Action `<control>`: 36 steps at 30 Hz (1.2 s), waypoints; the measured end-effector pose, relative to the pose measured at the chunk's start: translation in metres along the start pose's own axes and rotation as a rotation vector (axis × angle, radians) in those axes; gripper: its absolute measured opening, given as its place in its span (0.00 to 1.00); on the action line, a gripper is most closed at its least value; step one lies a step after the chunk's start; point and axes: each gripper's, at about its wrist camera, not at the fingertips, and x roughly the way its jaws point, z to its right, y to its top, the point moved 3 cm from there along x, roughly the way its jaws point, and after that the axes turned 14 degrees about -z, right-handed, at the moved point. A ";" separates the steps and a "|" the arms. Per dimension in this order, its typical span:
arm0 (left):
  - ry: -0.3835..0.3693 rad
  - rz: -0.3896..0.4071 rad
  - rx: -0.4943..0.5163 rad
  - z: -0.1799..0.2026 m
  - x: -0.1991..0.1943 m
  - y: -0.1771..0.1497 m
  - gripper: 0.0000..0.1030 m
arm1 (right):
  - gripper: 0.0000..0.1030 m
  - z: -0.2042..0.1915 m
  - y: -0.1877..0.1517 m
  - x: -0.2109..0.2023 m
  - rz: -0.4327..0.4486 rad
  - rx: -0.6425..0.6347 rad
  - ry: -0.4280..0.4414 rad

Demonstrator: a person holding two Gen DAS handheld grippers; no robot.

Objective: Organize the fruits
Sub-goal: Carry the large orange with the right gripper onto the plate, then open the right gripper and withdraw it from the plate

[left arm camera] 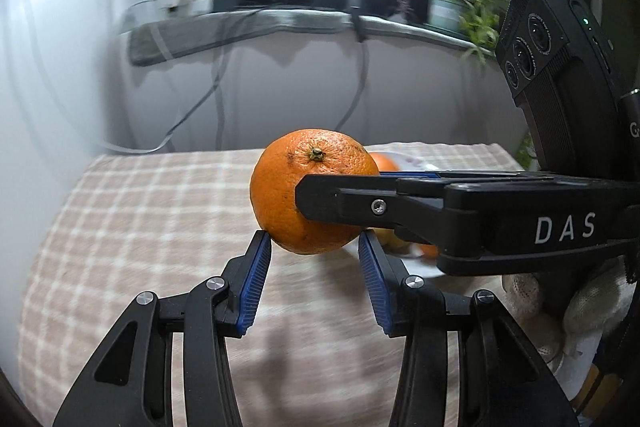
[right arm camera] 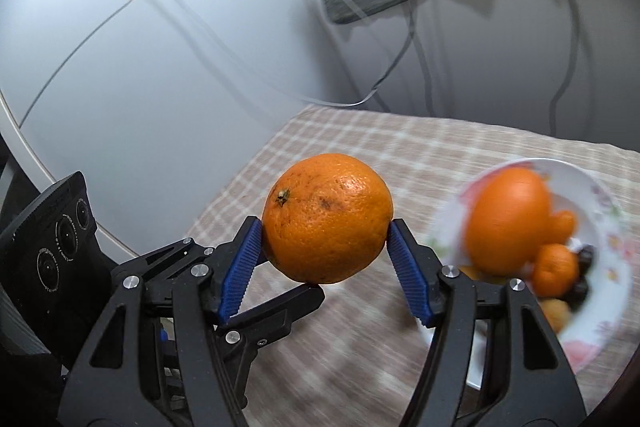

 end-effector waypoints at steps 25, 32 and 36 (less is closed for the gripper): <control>-0.081 -0.083 0.227 0.105 0.082 0.046 0.43 | 0.65 0.137 -0.037 -0.067 0.108 0.260 -0.053; -0.096 -0.105 0.238 0.110 0.092 0.046 0.43 | 0.65 0.152 -0.042 -0.067 0.095 0.297 -0.050; -0.089 -0.094 0.250 0.111 0.089 0.046 0.43 | 0.65 0.157 -0.046 -0.062 0.078 0.315 -0.051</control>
